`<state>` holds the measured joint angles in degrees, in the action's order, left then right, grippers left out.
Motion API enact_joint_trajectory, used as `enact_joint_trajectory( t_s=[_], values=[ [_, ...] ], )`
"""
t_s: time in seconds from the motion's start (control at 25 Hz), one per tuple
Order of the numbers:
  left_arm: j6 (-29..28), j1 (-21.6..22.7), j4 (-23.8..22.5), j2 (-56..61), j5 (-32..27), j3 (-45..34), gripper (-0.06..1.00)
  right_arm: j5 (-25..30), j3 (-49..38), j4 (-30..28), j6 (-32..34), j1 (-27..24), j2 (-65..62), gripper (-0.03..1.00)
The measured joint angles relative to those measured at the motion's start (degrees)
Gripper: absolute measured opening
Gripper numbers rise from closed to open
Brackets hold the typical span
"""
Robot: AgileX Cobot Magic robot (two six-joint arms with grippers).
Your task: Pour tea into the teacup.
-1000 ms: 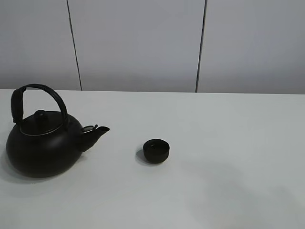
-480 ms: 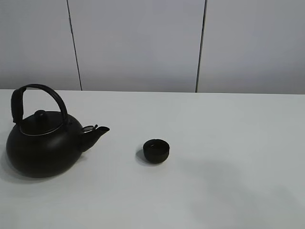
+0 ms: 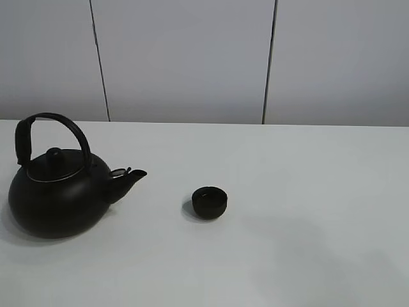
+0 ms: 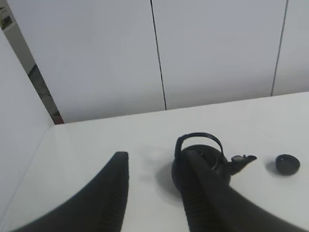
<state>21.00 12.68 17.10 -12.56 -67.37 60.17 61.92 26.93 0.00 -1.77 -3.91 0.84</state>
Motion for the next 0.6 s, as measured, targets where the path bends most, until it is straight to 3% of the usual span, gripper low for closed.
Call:
enact_joint_trajectory(
  t_s=[0.24, 0.44, 0.6],
  values=[
    [-2.7, 0.0, 0.1, 10.6, -2.9, -11.8, 0.27, 0.0, 0.0, 0.0, 0.0, 0.0, 0.0, 0.50],
    [-3.7, 0.0, -0.3, 13.6, -1.0, -20.2, 0.27, 0.0, 0.0, 0.0, 0.0, 0.0, 0.0, 0.50],
    [-4.1, 0.0, -3.3, 13.6, 0.2, -24.8, 0.27, 0.0, 0.0, 0.0, 0.0, 0.0, 0.0, 0.50]
  ],
)
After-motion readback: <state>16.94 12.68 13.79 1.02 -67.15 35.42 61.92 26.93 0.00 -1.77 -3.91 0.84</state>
